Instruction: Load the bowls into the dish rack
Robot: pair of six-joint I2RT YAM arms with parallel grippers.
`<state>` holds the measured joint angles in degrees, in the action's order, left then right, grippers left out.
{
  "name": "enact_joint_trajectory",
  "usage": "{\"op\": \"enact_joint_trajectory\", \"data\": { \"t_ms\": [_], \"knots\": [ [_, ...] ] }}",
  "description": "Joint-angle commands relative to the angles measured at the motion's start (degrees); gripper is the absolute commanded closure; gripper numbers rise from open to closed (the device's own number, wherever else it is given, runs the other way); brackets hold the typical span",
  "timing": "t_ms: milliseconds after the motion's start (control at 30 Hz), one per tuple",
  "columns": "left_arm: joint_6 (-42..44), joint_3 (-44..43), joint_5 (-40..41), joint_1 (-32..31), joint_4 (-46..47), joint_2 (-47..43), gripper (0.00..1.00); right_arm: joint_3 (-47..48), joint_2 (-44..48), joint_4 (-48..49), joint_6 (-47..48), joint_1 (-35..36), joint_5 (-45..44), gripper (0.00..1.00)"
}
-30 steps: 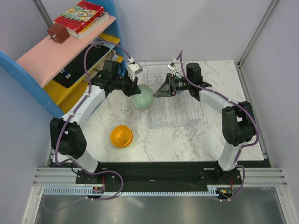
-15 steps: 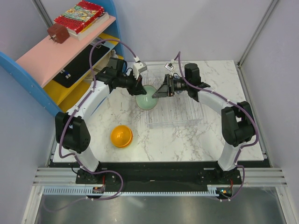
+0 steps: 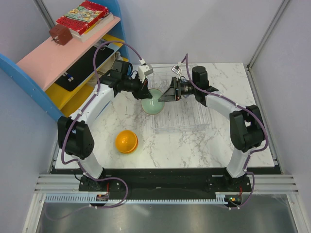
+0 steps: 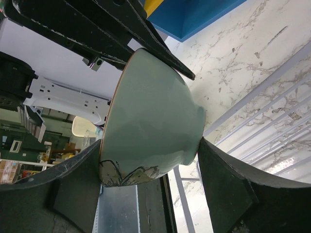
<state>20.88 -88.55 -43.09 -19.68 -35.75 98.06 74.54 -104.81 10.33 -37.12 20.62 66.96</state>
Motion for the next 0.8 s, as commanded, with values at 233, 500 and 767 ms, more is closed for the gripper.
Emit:
{"op": "enact_joint_trajectory", "data": {
  "t_ms": [233, 500, 767],
  "knots": [
    [-1.2, -3.3, -5.3, -0.8, 1.5, 0.0, 0.84, -1.7, -1.7, 12.2, -7.7, 0.0, 3.1, 1.0],
    [-0.8, -2.5, -5.1, -0.7, 1.4, -0.6, 0.51, -1.3, -1.7, 8.6, -5.2, -0.1, 0.8, 1.0],
    [-2.4, -0.3, -5.5, 2.4, 2.4, -2.9, 0.16, -0.1, -1.4, 1.9, -0.2, -0.8, -2.8, 1.0]
  ]
}}
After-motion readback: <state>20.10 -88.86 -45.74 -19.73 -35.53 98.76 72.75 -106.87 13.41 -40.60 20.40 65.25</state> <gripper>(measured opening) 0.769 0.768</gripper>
